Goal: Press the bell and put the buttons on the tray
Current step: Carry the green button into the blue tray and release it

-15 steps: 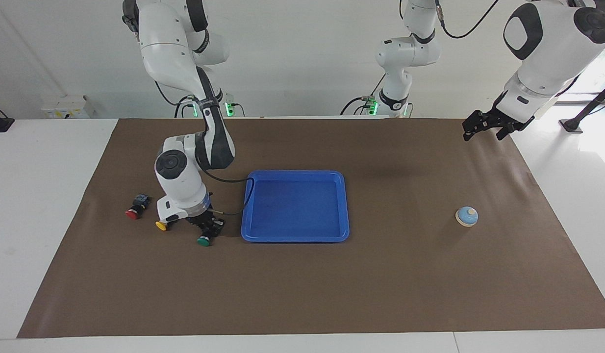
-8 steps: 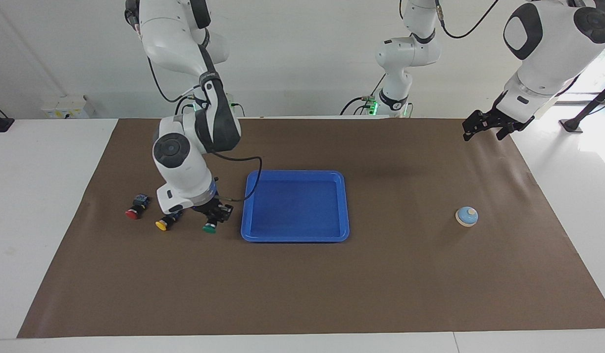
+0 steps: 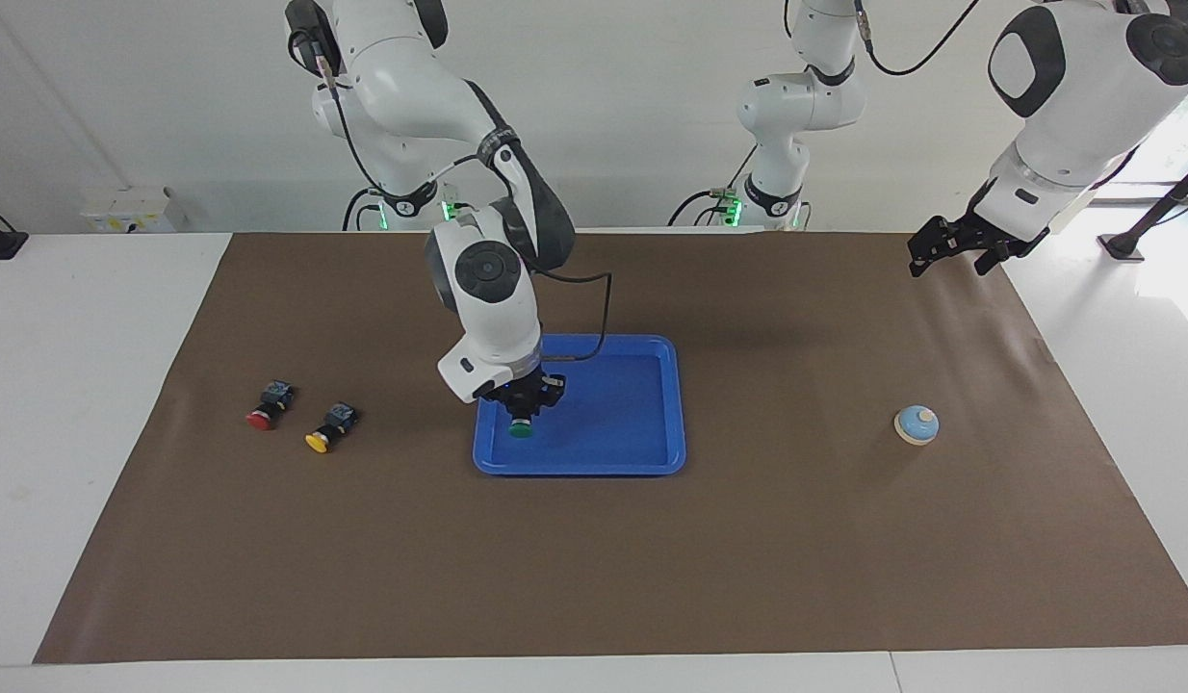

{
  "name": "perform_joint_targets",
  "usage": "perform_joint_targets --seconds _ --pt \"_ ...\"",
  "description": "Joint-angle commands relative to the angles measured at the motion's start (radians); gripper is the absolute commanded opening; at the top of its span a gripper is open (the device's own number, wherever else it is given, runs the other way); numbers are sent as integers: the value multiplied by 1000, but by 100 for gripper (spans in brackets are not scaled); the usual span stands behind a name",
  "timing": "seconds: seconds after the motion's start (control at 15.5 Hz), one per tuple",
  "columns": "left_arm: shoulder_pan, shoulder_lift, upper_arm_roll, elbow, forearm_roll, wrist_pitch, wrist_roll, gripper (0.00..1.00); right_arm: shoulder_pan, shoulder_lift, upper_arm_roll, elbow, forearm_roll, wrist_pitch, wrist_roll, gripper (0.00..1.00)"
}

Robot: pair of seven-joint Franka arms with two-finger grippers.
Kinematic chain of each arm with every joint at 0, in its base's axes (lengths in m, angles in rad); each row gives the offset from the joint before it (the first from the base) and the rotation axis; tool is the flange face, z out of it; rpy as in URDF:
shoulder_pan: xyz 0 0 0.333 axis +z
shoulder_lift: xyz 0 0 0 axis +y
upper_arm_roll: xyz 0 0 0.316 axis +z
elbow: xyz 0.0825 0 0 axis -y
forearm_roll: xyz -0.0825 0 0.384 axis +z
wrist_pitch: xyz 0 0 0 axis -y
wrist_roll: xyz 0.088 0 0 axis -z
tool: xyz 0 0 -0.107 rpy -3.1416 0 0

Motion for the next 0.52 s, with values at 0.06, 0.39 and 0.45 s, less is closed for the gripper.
perform_joint_targets --seconds 0.06,0.39,0.45 --pt "0 -10 2 3 -8 -16 -10 100 23 -23 1 -116 9 102 12 0" --pt "0 -10 2 3 -8 -16 -10 100 25 -31 1 -144 9 109 53 0" --pt "0 -10 2 3 -8 -16 -10 100 26 -31 1 -144 9 108 75 6"
